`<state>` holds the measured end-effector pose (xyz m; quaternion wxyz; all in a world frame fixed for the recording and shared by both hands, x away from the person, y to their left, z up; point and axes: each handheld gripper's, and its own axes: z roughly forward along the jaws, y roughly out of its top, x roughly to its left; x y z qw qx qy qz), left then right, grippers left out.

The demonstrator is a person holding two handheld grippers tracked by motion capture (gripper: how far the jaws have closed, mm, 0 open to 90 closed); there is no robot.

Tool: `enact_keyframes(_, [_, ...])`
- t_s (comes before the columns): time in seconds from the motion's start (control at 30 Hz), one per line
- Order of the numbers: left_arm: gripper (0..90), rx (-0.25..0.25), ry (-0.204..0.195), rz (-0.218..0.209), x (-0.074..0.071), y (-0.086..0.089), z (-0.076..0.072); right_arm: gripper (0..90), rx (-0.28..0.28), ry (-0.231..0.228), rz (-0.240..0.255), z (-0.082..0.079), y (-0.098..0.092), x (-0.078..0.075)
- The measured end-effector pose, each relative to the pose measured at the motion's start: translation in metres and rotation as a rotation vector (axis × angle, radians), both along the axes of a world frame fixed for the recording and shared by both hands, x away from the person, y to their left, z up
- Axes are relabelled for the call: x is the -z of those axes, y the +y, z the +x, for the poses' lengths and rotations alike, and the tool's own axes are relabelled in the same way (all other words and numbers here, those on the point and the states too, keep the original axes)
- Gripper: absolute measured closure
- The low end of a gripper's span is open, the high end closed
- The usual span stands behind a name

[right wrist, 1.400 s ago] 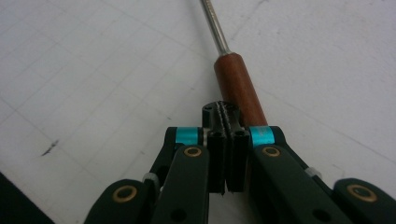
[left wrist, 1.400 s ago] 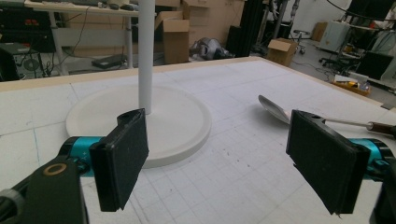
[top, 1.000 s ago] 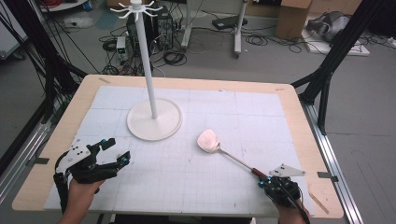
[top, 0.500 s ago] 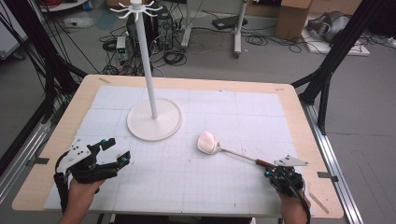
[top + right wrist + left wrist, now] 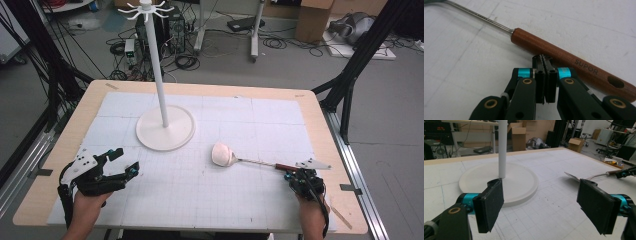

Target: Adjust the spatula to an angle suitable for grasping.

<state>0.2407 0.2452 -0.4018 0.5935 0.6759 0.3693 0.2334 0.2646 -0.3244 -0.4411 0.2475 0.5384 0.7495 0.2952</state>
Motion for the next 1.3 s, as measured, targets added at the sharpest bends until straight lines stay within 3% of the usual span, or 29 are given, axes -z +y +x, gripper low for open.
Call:
enact_keyframes(0.3, [21.8,-0.012,0.002,-0.003,0.000,0.002,0.000,89.2,0.034,-0.016,0.017,0.023,-0.002,0.002])
enact_keyframes(0.43, [21.8,-0.009,0.002,-0.005,0.000,0.002,0.001,89.2,0.032,-0.026,0.037,0.022,-0.001,-0.001])
enact_keyframes(0.57, [21.8,-0.008,0.006,-0.005,0.001,0.001,0.002,88.9,-0.032,-0.062,0.069,0.025,0.024,-0.015])
enact_keyframes(0.6, [21.9,-0.007,0.005,-0.007,0.001,0.001,0.003,86.4,-0.063,-0.061,0.095,0.031,0.041,-0.018])
enact_keyframes(0.63, [21.9,-0.006,0.006,-0.009,0.001,0.000,0.003,86.4,-0.063,-0.061,0.095,0.031,0.041,-0.018])
enact_keyframes(0.7, [21.9,-0.005,0.004,-0.008,0.000,0.001,0.003,85.5,-0.090,-0.054,0.103,0.040,0.060,-0.020])
enact_keyframes(0.73, [21.9,-0.003,0.005,-0.007,0.000,0.001,0.003,85.9,-0.119,-0.048,0.097,0.049,0.078,-0.021])
enact_keyframes(0.9, [21.8,-0.003,0.009,-0.012,0.001,0.003,0.005,89.0,-0.150,-0.019,0.069,0.067,0.105,-0.021])
enact_keyframes(1.0, [21.9,-0.007,0.007,-0.015,0.001,0.005,0.006,89.1,-0.142,0.006,0.060,0.073,0.109,-0.019])
enact_keyframes(1.17, [21.9,-0.010,0.009,-0.020,0.001,0.007,0.005,89.1,-0.121,0.089,0.065,0.082,0.112,-0.008])
enact_keyframes(1.3, [21.9,-0.008,0.009,-0.020,0.001,0.006,0.006,89.1,-0.119,0.108,0.072,0.083,0.113,-0.006])
